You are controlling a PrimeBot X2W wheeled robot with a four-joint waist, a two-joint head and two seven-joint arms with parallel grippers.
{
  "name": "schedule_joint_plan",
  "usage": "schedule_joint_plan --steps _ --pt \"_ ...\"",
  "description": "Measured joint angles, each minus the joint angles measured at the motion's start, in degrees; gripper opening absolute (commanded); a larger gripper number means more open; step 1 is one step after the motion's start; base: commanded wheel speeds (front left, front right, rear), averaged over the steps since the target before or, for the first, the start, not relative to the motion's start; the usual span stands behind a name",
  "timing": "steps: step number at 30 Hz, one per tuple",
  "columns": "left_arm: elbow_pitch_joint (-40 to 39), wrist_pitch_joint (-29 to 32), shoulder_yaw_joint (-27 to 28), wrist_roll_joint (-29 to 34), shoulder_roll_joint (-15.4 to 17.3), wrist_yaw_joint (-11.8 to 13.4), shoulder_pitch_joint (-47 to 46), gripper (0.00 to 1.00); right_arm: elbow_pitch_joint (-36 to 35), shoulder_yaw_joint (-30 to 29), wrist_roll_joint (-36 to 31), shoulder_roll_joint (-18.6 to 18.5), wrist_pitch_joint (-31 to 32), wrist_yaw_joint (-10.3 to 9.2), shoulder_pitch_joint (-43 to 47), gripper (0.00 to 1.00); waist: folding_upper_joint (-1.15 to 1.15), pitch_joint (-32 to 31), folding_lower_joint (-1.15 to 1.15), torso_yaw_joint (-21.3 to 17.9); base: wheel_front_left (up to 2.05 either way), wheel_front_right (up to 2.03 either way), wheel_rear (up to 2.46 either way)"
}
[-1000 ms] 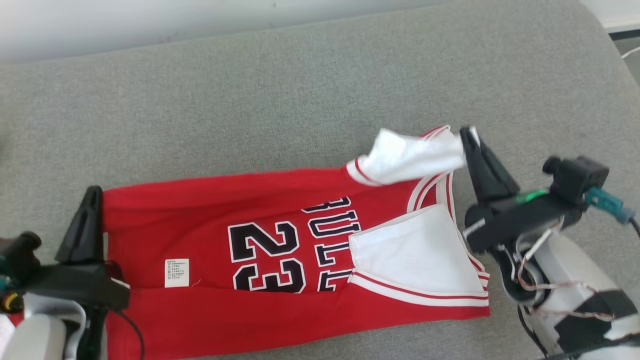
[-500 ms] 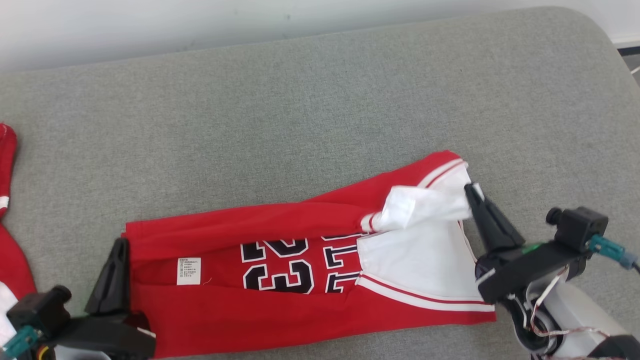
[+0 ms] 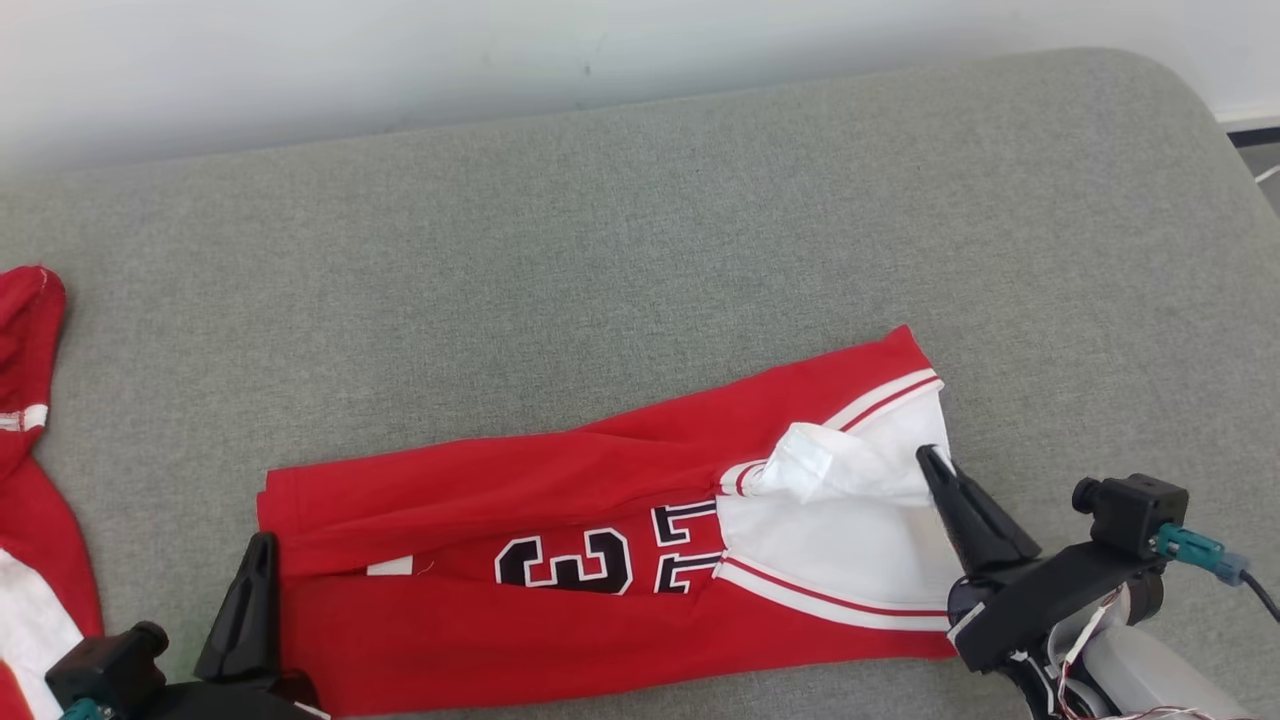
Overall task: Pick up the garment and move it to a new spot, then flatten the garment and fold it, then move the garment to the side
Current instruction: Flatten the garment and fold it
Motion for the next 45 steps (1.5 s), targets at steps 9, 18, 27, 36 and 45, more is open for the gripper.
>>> schedule_joint_plan --steps 9,18,27,36,45 --pt "3.09 -0.96 0.10 0.09 -0.85 -0.31 0.07 0.87 3.42 1.74 0.21 -0.35 1.98 0.00 0.80 1.00 0.00 -1.63 0.00 0.11 0.00 0.00 0.00" --pt "2.33 -1.47 1.98 2.10 -1.62 0.58 1.54 1.00 3.04 -0.73 -0.70 0.05 0.09 0.00 1.25 1.00 0.00 -3.17 0.00 0.56 0.00 0.00 0.00" --pt "-2.67 -1.48 5.10 7.89 -3.02 2.29 4.23 1.00 4.88 -4.93 -4.27 0.40 -0.34 0.00 2.36 1.00 0.00 -4.53 0.00 1.55 0.00 0.00 0.00" --pt "-6.70 -1.49 9.75 12.20 -5.16 3.04 7.44 1.00 11.62 -10.14 -10.74 4.01 0.69 0.00 2.26 1.00 0.00 -5.51 0.00 3.11 0.00 0.00 0.00" --pt "-7.67 -1.49 11.70 14.67 -7.58 1.92 8.29 1.00 18.80 -13.61 -15.47 8.49 4.65 0.00 -0.88 1.00 0.01 -5.23 0.00 4.79 0.00 0.00 0.00"
